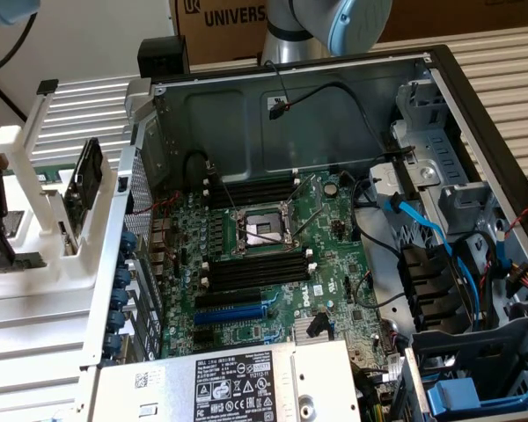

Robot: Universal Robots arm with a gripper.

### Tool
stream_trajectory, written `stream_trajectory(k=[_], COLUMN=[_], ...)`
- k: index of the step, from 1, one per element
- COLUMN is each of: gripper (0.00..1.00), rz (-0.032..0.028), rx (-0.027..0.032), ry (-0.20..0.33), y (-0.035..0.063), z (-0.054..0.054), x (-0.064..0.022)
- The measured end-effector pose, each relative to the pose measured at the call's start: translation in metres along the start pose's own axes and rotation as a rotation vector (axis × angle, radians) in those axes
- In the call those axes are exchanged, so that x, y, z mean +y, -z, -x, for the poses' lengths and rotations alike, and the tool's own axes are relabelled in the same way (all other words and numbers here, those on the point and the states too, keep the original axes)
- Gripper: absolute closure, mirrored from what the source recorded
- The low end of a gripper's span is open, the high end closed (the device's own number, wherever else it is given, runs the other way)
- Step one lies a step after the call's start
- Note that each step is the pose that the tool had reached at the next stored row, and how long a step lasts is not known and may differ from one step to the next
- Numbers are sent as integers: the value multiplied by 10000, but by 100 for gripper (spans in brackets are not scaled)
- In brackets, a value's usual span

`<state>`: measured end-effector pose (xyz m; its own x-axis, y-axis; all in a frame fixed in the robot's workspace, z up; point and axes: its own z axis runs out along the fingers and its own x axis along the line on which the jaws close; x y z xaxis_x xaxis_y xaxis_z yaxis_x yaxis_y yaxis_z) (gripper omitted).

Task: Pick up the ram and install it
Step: 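Pick up the ram and move it above insertion slot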

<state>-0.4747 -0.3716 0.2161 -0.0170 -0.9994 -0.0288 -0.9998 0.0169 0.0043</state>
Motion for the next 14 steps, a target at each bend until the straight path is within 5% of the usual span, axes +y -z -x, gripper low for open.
stream_trajectory(k=[11,13,14], gripper=[87,87,87], rz=[0,0,1], rx=[51,72,98], ry=[-10,-13,-22], y=[606,733,883], z=[24,28,33], x=[24,26,27])
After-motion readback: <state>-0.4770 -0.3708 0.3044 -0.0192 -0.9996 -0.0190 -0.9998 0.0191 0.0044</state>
